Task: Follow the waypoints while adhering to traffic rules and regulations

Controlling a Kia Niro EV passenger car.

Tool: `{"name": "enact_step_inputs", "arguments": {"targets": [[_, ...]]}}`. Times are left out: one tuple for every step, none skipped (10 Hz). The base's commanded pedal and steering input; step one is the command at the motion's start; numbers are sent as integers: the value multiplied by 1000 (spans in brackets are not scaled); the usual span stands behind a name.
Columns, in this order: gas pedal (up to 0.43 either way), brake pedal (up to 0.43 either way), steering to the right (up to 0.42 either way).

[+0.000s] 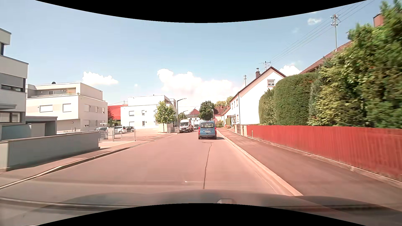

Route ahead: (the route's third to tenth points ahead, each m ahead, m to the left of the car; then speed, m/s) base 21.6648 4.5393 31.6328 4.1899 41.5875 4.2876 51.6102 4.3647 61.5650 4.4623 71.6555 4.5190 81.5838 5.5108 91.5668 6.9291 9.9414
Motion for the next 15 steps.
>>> {"name": "enact_step_inputs", "arguments": {"targets": [[98, 0, -6], [87, 0, -6], [87, 0, -6], [87, 0, -5], [87, 0, -3], [87, 0, -2], [87, 0, -2], [87, 0, -2], [87, 0, -2], [87, 0, -1], [87, 0, -1], [87, 0, -1], [87, 0, -1], [87, 0, -1], [79, 0, -1]]}}
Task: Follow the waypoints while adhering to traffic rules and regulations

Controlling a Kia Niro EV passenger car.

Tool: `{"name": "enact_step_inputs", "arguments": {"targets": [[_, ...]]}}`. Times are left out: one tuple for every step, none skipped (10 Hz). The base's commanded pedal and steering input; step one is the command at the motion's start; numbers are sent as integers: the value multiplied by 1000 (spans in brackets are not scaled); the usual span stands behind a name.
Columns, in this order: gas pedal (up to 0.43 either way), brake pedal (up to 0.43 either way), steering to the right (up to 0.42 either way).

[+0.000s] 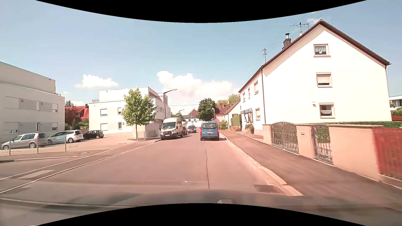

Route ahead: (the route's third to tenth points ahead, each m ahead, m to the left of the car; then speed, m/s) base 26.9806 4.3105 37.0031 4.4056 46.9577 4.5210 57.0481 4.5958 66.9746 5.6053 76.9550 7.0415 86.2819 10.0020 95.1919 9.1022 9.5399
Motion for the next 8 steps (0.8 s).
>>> {"name": "enact_step_inputs", "arguments": {"targets": [[79, 0, -1], [79, 0, -1], [79, 0, 0], [79, 0, 0], [79, 0, 0], [87, 0, 0], [87, 0, 1], [87, 0, 1]]}}
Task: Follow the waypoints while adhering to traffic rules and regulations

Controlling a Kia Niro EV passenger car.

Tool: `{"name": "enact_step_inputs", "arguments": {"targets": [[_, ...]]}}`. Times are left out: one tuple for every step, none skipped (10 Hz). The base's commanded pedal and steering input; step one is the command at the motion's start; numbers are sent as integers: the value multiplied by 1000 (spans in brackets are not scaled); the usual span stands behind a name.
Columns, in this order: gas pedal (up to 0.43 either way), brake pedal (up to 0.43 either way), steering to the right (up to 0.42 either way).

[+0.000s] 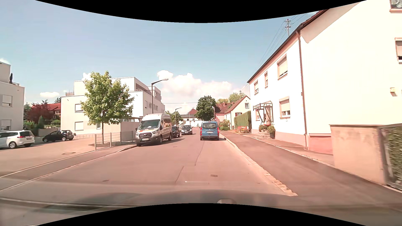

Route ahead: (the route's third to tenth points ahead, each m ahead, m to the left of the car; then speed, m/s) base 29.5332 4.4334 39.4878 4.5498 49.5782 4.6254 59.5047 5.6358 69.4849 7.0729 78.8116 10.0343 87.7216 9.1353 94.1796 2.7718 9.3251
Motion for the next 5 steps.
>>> {"name": "enact_step_inputs", "arguments": {"targets": [[87, 0, 1], [110, 0, 1], [118, 0, 1], [138, 0, 1], [157, 0, 1]]}}
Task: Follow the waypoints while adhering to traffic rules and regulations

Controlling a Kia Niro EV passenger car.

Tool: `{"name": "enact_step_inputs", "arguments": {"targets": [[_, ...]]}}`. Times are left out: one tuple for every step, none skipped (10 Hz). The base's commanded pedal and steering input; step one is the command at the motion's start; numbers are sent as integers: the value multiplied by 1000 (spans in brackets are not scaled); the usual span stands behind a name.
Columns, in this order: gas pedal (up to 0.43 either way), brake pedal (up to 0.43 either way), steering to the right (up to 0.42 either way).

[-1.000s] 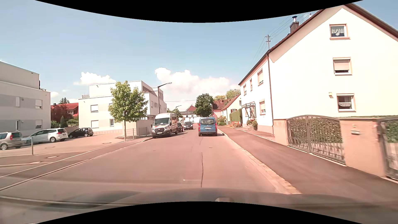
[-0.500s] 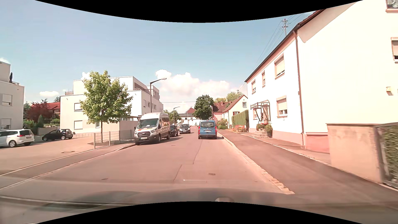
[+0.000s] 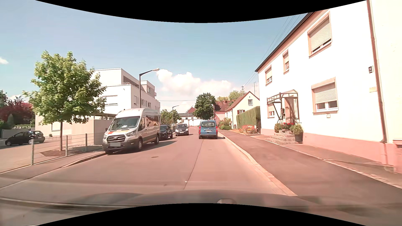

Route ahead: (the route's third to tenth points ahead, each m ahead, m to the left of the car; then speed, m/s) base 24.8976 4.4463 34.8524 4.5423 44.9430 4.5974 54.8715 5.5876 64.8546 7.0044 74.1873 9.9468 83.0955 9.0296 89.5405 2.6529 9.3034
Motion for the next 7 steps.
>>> {"name": "enact_step_inputs", "arguments": {"targets": [[169, 0, 1], [177, 0, 1], [169, 0, 1], [150, 0, 1], [150, 0, 1], [150, 0, 1], [150, 0, 1]]}}
